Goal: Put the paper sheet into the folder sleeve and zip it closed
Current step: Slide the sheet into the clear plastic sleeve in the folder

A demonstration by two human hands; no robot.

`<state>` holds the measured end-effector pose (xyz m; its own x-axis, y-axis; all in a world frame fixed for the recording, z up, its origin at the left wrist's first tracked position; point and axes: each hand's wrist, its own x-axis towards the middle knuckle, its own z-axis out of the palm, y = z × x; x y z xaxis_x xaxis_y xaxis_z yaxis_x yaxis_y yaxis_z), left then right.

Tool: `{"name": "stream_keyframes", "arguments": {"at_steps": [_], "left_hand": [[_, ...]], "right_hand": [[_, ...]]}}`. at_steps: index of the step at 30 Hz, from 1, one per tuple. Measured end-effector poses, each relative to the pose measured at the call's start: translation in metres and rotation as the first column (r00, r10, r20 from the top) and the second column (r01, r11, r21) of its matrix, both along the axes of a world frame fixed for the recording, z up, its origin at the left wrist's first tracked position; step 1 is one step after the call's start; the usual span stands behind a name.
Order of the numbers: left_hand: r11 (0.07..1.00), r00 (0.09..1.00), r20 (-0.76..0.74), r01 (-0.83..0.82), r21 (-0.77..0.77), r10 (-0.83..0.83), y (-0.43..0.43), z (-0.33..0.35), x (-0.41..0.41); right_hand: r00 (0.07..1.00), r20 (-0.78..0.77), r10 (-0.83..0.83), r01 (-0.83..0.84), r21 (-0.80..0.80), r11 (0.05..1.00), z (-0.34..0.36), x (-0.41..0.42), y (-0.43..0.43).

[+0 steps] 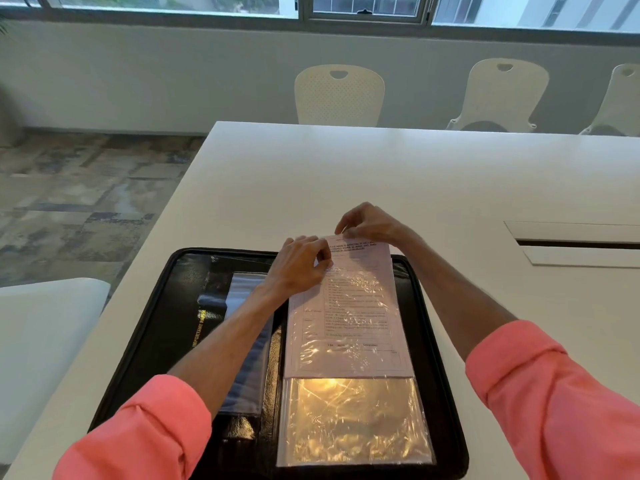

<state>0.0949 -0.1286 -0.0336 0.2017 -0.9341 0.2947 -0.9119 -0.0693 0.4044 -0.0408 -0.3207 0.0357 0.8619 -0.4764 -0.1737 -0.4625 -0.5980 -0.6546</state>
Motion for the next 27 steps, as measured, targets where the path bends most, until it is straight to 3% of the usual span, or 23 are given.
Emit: {"name": "stream_keyframes", "arguments": {"at_steps": [10, 14, 19, 27], "left_hand": [[0.999, 0.999, 0.024, -0.031, -0.02, 0.032, -0.001, 0.001, 0.001], [0.998, 0.997, 0.048, -0.06, -0.015, 0.061, -0.002, 0.001, -0.002], [0.997, 0.996, 0.051, -0.079, -0.013, 0.08, -0.001, -0.001, -0.005], [0.996, 0.994, 0.057, -0.09, -0.006, 0.09, -0.001, 0.001, -0.006]], "right_hand": [[0.983, -0.026, 0.18, -0.174, 0.154, 0.973, 0.002, -0.011, 0.002], [0.971, -0.088, 0.222, -0.208, 0.146, 0.967, -0.001, -0.015, 0.011], [0.946, -0.248, 0.209, -0.175, 0.153, 0.973, -0.006, -0.019, 0.021], [0.962, -0.209, 0.176, -0.155, 0.112, 0.981, -0.017, -0.024, 0.033]]}}
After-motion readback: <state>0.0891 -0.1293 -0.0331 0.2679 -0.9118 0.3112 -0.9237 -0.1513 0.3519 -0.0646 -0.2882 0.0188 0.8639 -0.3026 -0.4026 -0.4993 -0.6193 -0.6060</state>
